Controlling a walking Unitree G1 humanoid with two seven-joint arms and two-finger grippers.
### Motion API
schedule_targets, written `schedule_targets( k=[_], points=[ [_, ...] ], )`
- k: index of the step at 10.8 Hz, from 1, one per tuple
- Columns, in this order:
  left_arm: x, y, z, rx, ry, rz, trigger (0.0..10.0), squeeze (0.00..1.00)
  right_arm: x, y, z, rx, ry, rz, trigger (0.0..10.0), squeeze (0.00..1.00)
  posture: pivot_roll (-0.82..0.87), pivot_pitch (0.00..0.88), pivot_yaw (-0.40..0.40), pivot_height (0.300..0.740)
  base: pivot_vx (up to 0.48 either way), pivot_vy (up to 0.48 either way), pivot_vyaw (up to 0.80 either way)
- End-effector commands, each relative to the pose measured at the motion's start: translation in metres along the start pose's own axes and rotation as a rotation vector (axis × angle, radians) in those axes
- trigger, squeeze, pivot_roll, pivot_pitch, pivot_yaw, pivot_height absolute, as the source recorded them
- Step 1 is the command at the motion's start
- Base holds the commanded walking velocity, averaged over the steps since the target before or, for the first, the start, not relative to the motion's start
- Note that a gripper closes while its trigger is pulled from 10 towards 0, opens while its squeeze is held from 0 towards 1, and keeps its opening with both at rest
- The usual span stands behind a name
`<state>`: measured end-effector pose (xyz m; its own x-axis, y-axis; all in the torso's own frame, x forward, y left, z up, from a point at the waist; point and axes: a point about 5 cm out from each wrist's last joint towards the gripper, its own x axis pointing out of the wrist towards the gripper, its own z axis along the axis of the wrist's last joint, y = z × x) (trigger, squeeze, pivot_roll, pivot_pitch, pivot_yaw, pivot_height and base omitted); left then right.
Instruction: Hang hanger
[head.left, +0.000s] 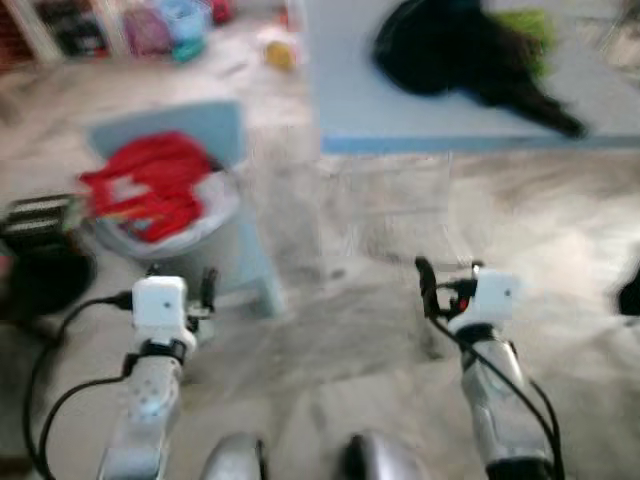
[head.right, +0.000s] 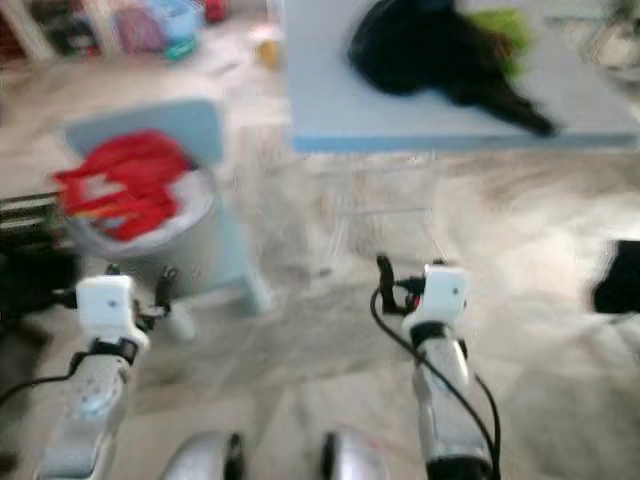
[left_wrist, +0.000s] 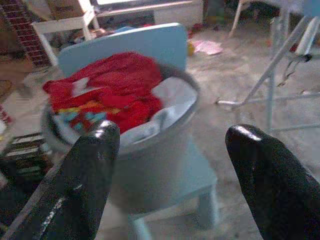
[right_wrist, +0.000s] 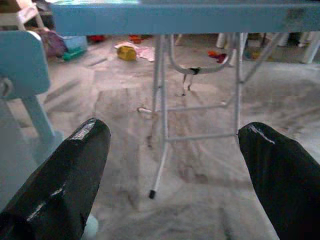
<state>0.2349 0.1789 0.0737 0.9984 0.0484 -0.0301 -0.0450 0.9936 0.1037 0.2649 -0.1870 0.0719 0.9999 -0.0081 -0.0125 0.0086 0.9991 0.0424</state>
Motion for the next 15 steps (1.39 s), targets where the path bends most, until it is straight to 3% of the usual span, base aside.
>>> schedule_targets(
  k=[1, 6, 15],
  points=[
    [0.0, -0.008, -0.002, -0.008, 0.013, -0.027, 10.0, 0.0, -0.005, -0.012, -0.004, -0.008, 0.021, -0.035, 10.0, 0.0, 0.06, 0.164, -0.049, 0.74, 0.0, 0.48, 0.0],
    [0.001, -0.008, 0.001, -0.012, -0.016, -0.058, 10.0, 0.0, -0.004, -0.004, -0.001, -0.027, 0.006, 0.017, 10.0, 0.0, 0.05, 0.164, -0.044, 0.74, 0.0, 0.0, 0.0],
    [0.002, -0.01, 0.002, -0.008, -0.03, -0.084, 10.0, 0.0, -0.005, 0.004, -0.003, -0.032, 0.011, 0.068, 10.0, 0.0, 0.05, 0.167, -0.044, 0.74, 0.391, 0.0, 0.05]
  ],
)
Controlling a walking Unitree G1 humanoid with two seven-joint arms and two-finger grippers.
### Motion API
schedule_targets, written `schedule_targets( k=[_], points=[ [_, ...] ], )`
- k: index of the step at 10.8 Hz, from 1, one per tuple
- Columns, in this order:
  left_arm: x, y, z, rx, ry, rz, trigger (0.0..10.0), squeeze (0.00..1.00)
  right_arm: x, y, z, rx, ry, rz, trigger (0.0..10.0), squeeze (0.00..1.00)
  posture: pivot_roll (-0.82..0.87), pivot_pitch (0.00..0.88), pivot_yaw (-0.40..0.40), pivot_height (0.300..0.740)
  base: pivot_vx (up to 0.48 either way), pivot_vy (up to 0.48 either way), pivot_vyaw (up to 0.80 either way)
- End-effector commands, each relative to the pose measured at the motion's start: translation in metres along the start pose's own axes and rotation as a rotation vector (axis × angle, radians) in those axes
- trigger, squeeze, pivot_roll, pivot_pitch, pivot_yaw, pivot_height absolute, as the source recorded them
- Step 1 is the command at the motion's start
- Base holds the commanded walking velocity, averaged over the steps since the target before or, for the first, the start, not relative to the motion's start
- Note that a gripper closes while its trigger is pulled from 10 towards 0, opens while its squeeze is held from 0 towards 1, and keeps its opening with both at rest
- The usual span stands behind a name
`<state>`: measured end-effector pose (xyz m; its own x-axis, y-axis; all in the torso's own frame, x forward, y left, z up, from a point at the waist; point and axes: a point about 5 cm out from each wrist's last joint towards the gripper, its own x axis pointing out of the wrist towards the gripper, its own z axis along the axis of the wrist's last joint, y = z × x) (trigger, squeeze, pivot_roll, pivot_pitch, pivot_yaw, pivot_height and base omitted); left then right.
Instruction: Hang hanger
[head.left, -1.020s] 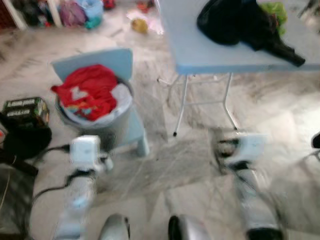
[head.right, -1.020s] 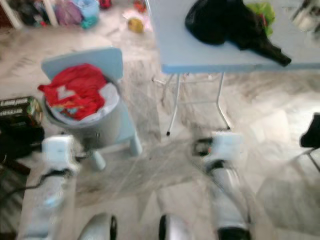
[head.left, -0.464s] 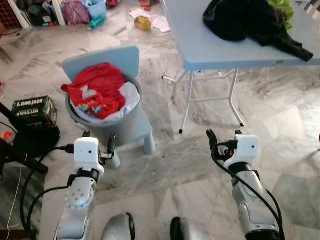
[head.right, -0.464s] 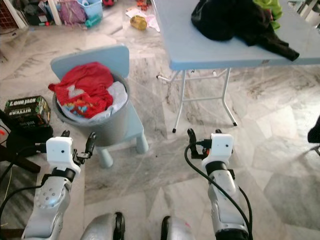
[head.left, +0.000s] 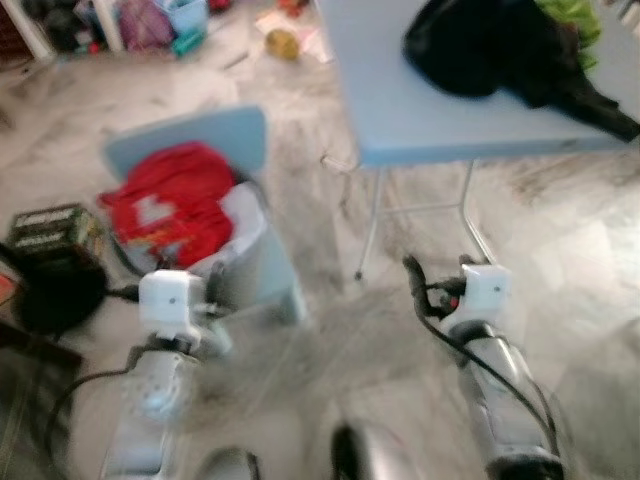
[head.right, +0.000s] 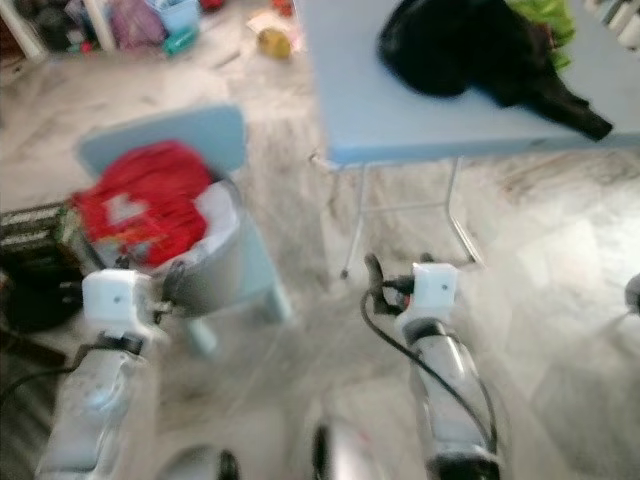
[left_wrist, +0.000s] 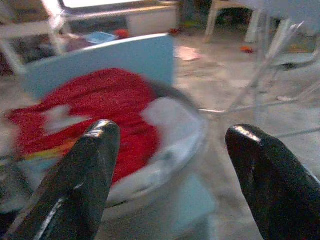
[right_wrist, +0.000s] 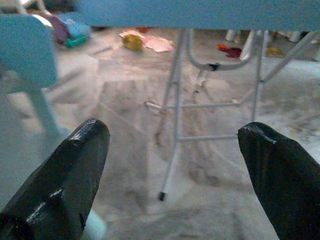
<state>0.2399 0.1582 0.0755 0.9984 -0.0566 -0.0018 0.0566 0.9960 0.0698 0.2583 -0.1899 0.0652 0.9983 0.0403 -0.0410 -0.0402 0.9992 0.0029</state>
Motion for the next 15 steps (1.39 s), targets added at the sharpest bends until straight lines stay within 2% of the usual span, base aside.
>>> schedule_targets(
  k=[1, 5, 8, 10, 12, 15],
  points=[
    [-0.0033, 0.01, -0.0012, 0.025, 0.008, 0.018, 10.0, 0.0, 0.0017, 0.0066, 0.0038, 0.008, -0.02, 0.023, 10.0, 0.0, 0.05, 0.168, -0.045, 0.74, 0.42, 0.0, 0.48],
    [-0.0035, 0.0093, -0.0021, 0.034, 0.013, 0.029, 10.0, 0.0, 0.0024, 0.007, 0.004, 0.009, -0.02, 0.029, 10.0, 0.0, 0.06, 0.168, -0.047, 0.74, 0.359, 0.0, 0.11],
    [-0.0036, 0.0128, -0.0038, 0.067, 0.019, 0.081, 10.0, 0.0, 0.0016, 0.0079, 0.0035, -0.001, -0.019, 0.039, 10.0, 0.0, 0.06, 0.174, -0.051, 0.74, 0.0, 0.0, 0.16],
    [-0.0038, 0.012, -0.0048, 0.068, 0.022, 0.101, 10.0, 0.0, 0.0027, 0.0088, 0.0036, -0.006, -0.018, 0.05, 10.0, 0.0, 0.06, 0.172, -0.059, 0.74, 0.0, 0.0, 0.69],
    [-0.0034, 0.0129, -0.0057, 0.061, 0.03, 0.108, 10.0, 0.0, 0.0043, 0.0074, 0.0048, -0.005, -0.02, 0.049, 10.0, 0.0, 0.06, 0.172, -0.063, 0.74, 0.0, 0.0, 0.0],
    [-0.0033, 0.0115, -0.0065, 0.06, 0.034, 0.091, 10.0, 0.0, 0.0041, 0.0055, 0.0069, -0.006, -0.029, 0.04, 10.0, 0.0, 0.06, 0.171, -0.063, 0.74, 0.0, 0.475, 0.0]
  ],
)
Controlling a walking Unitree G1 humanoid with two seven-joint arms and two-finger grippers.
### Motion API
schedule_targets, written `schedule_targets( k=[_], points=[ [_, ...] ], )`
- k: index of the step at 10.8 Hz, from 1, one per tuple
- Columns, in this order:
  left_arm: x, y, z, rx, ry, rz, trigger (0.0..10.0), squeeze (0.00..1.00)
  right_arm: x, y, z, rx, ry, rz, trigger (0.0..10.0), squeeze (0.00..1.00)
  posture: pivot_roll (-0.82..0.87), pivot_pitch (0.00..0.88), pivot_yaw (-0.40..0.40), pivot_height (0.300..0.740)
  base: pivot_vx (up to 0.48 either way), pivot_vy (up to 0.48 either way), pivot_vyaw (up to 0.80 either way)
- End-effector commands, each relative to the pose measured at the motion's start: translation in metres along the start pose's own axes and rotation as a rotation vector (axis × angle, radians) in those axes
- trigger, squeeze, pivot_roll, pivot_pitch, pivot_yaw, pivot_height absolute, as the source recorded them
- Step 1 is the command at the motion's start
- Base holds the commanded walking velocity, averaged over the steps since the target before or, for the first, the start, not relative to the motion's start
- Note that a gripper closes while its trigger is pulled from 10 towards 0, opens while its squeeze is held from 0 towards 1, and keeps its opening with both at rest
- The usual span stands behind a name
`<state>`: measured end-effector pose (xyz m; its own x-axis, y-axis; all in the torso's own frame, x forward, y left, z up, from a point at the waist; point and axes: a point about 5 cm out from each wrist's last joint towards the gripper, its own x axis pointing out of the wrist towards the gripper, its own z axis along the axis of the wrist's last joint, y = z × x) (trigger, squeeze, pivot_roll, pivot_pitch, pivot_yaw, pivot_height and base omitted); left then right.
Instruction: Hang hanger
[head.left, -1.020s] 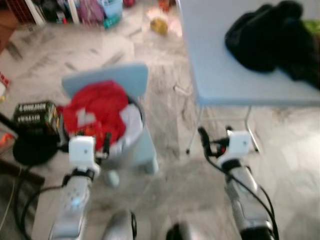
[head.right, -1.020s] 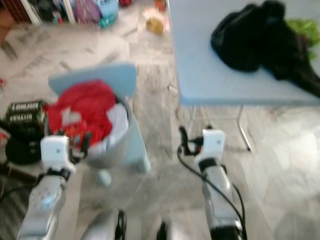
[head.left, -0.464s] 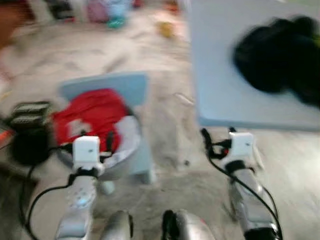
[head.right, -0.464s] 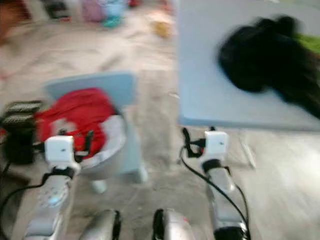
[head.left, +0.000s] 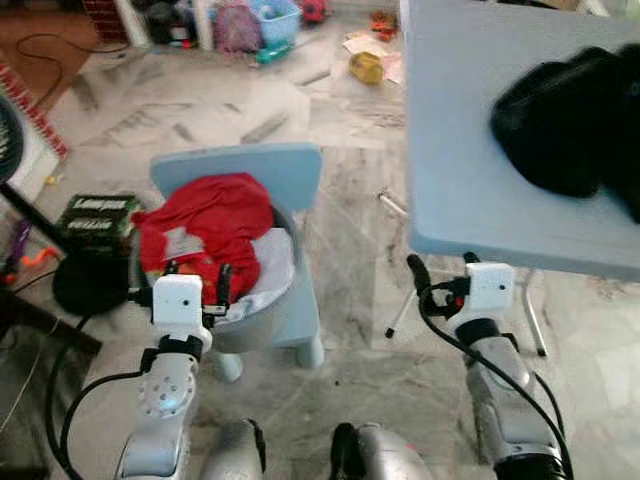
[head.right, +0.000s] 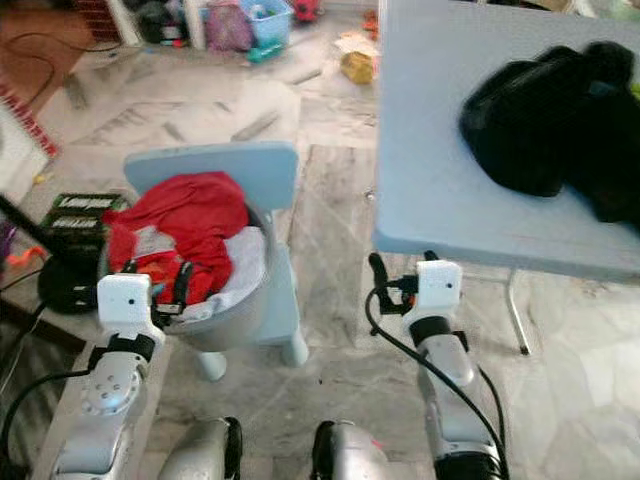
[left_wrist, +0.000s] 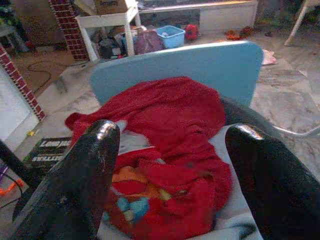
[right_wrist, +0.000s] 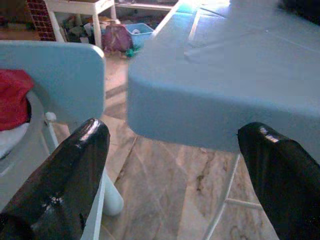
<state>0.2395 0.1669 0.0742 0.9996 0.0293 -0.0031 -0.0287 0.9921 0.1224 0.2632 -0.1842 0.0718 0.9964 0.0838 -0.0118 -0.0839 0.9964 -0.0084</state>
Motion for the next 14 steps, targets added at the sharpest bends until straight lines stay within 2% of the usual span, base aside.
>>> schedule_targets(
  k=[1, 4, 11, 13, 14],
  points=[
    [-0.002, 0.003, -0.005, 0.007, 0.026, 0.002, 10.0, 0.0, -0.001, 0.0, 0.002, 0.005, -0.006, -0.006, 10.0, 0.0, 0.06, 0.17, -0.061, 0.74, 0.0, 0.48, 0.0],
    [-0.001, 0.003, -0.004, 0.015, 0.024, 0.004, 10.0, 0.0, 0.0, -0.002, 0.004, -0.002, -0.016, -0.019, 10.0, 0.0, 0.06, 0.17, -0.056, 0.74, 0.0, 0.429, 0.0],
    [0.003, 0.005, -0.005, 0.03, 0.025, -0.031, 10.0, 0.0, -0.003, -0.004, 0.005, -0.014, -0.014, -0.031, 10.0, 0.0, 0.05, 0.18, -0.069, 0.74, 0.0, 0.0, 0.0],
    [0.011, 0.01, -0.011, 0.031, 0.068, -0.071, 10.0, 0.0, -0.015, -0.008, 0.006, -0.03, 0.004, -0.025, 10.0, 0.0, 0.02, 0.222, -0.094, 0.74, 0.0, 0.0, 0.0],
    [0.015, 0.013, -0.014, 0.031, 0.084, -0.091, 10.0, 0.0, -0.03, -0.013, 0.005, -0.051, 0.026, -0.021, 10.0, 0.0, -0.02, 0.248, -0.115, 0.74, 0.0, 0.0, 0.0]
  ],
)
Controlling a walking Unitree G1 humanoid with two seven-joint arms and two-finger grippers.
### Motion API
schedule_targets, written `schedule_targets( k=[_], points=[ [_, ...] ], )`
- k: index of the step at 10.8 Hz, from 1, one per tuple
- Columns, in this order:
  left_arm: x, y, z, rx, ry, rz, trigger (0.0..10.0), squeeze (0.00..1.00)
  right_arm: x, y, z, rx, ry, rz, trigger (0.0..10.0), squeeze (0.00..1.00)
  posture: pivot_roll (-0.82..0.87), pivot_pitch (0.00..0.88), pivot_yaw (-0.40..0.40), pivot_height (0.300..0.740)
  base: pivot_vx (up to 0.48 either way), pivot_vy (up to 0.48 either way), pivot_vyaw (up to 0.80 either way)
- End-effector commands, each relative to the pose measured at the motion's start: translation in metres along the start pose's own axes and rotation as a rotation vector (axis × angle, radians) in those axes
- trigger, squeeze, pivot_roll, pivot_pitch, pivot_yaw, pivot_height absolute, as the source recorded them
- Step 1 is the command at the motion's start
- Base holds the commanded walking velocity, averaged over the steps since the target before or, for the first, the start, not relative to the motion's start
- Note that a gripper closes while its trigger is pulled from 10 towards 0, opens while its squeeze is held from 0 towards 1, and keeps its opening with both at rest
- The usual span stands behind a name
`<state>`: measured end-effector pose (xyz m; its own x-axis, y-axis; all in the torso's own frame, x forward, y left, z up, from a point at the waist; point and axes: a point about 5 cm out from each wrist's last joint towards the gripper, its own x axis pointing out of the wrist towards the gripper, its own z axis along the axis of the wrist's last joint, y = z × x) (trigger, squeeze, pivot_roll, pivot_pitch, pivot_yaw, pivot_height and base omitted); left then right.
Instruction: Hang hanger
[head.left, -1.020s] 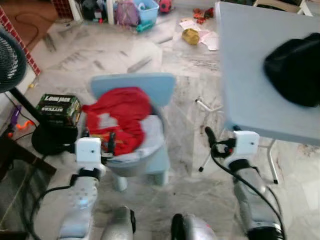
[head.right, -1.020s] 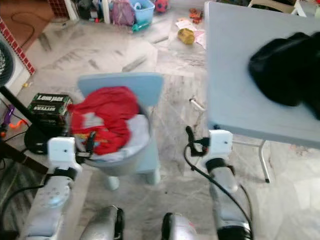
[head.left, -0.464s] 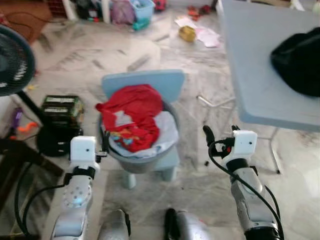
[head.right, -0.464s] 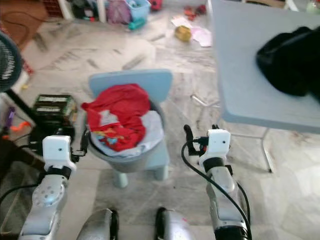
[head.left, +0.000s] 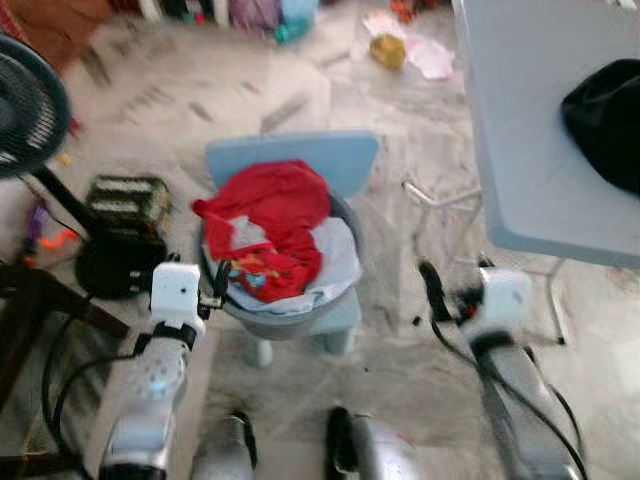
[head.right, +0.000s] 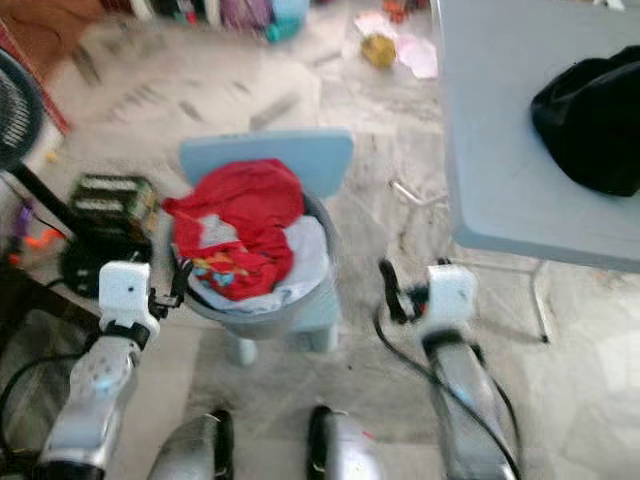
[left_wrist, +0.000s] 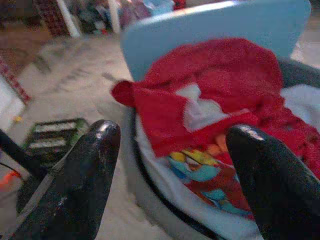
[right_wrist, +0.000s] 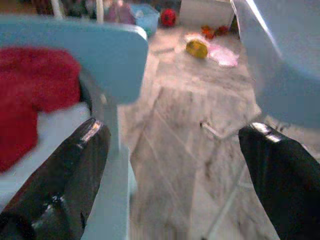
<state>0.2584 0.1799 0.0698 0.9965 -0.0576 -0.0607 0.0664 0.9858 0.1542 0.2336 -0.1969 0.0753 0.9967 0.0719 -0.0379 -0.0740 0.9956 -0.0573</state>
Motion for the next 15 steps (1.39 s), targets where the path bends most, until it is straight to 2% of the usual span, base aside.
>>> schedule_targets(
  k=[1, 3, 5, 7, 8, 9, 10, 12, 13, 15],
  points=[
    [-0.001, -0.002, -0.009, -0.002, 0.047, -0.032, 10.0, 0.0, -0.01, -0.009, 0.001, -0.015, 0.019, -0.011, 10.0, 0.0, -0.05, 0.261, -0.128, 0.74, 0.0, 0.0, 0.0],
    [0.014, -0.02, -0.012, 0.022, 0.078, -0.16, 10.0, 0.0, -0.034, -0.018, -0.002, -0.044, 0.096, 0.021, 10.0, 0.0, -0.11, 0.286, -0.153, 0.74, 0.0, 0.0, 0.0],
    [0.025, -0.021, -0.014, 0.047, 0.083, -0.163, 10.0, 0.0, -0.049, -0.016, -0.01, -0.007, 0.193, 0.099, 10.0, 0.0, -0.16, 0.3, -0.17, 0.74, 0.0, 0.0, 0.0],
    [0.036, -0.016, -0.019, 0.059, 0.123, -0.135, 10.0, 0.0, -0.057, -0.02, -0.006, -0.001, 0.222, 0.136, 10.0, 0.0, -0.2, 0.299, -0.196, 0.74, 0.0, 0.0, 0.0],
    [0.042, -0.015, -0.028, 0.058, 0.191, -0.142, 10.0, 0.0, -0.057, -0.023, -0.004, -0.004, 0.23, 0.146, 10.0, 0.0, -0.21, 0.298, -0.206, 0.74, 0.0, 0.0, 0.0],
    [0.041, -0.022, -0.035, 0.06, 0.231, -0.202, 0.0, 0.0, -0.056, -0.025, -0.003, -0.006, 0.233, 0.152, 10.0, 0.0, -0.21, 0.297, -0.21, 0.74, 0.0, 0.0, 0.0],
    [0.042, -0.033, -0.039, 0.077, 0.26, -0.28, 0.0, 0.0, -0.055, -0.027, -0.003, -0.006, 0.241, 0.159, 10.0, 0.0, -0.21, 0.294, -0.211, 0.74, 0.0, 0.0, 0.0],
    [0.038, -0.044, -0.049, 0.091, 0.321, -0.33, 0.0, 0.0, -0.05, -0.031, -0.012, -0.01, 0.252, 0.165, 10.0, 0.0, -0.2, 0.287, -0.209, 0.74, 0.0, 0.0, 0.0],
    [0.034, -0.051, -0.051, 0.093, 0.323, -0.355, 0.0, 0.0, -0.047, -0.032, -0.018, -0.011, 0.259, 0.169, 10.0, 0.0, -0.19, 0.287, -0.211, 0.74, 0.0, 0.0, 0.0],
    [0.029, -0.061, -0.045, 0.093, 0.25, -0.351, 0.0, 0.0, -0.042, -0.032, -0.028, -0.015, 0.267, 0.178, 10.0, 0.0, -0.18, 0.287, -0.217, 0.74, 0.0, 0.0, 0.0]
  ],
)
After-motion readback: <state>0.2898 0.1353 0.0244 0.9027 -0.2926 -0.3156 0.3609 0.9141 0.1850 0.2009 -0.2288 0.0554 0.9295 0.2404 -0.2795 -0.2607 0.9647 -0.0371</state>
